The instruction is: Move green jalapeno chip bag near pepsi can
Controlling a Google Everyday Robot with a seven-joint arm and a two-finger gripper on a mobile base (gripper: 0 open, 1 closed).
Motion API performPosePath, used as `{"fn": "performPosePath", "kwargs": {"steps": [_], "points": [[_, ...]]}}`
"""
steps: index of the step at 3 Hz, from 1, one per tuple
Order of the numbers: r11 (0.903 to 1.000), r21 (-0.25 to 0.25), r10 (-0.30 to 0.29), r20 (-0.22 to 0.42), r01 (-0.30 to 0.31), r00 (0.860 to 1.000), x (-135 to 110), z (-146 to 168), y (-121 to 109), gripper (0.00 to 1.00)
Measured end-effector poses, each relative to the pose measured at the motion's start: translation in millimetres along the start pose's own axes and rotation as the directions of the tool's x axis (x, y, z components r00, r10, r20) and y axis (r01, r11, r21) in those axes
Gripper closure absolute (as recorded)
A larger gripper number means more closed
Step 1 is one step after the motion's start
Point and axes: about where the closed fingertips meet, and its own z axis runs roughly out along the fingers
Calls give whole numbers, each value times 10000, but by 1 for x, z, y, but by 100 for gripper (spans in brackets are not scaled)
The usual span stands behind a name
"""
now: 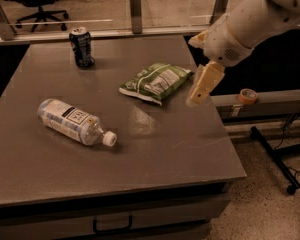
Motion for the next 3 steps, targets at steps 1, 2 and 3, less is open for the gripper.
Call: {"fn": "performPosePath", "kwargs": {"steps": [1, 2, 3], "points": [[9987, -308, 414, 26, -413, 9991, -5, 36, -10, 0], [9966, -516, 640, -6, -639, 9980, -10, 63, -16, 0], [9947, -735, 721, 12, -718, 9974, -15, 79, -15, 0]]}}
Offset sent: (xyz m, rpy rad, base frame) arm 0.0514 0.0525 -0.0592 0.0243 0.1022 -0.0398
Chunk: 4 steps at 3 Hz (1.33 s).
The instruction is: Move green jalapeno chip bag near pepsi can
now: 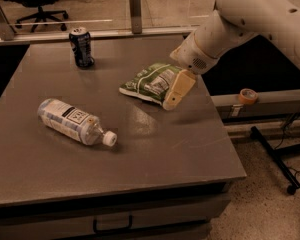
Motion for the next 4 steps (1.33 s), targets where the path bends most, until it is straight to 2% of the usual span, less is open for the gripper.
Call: {"fn": "performPosePath", "kwargs": {"steps": [2, 3, 4], "points": [[9996, -289, -65, -168, 60, 9998, -9, 25, 5, 40], [9995, -304, -32, -200, 26, 9998, -9, 28, 6, 64], [9998, -63, 176, -21, -177, 9998, -7, 20, 2, 88]]}}
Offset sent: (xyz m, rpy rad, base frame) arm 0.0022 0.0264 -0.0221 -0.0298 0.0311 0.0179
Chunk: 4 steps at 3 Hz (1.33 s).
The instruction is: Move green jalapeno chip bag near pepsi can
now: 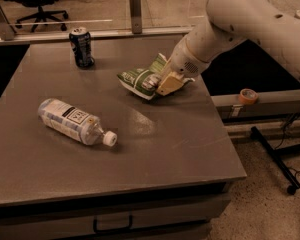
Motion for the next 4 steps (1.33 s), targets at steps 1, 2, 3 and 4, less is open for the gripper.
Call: {"fn": "performPosePath", "kwargs": {"steps": [1, 2, 3, 4], "points": [[9990, 420, -140, 401, 124, 9991, -16, -13, -11, 100], [9966, 629, -578, 833, 526, 9948, -45, -17, -18, 100], [9922, 813, -1035, 1105, 948, 9885, -71, -10, -29, 100], [9844, 1213, -1439, 1360, 1277, 9802, -95, -7, -43, 100]]}}
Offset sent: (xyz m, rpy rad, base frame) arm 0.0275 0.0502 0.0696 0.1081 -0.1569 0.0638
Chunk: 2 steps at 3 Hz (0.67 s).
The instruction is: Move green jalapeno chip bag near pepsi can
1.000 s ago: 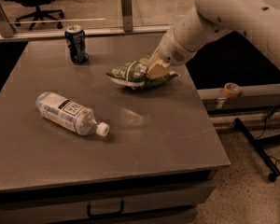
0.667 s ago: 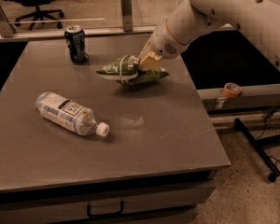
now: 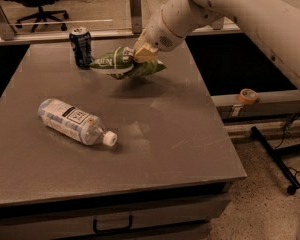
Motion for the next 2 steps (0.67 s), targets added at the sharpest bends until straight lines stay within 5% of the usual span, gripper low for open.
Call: {"fn": "performPosePath", "kwargs": {"steps": [1, 2], "points": [[9985, 349, -432, 184, 426, 9989, -23, 9, -18, 100], [9957, 605, -714, 221, 699, 9972, -36, 19, -33, 82]]}}
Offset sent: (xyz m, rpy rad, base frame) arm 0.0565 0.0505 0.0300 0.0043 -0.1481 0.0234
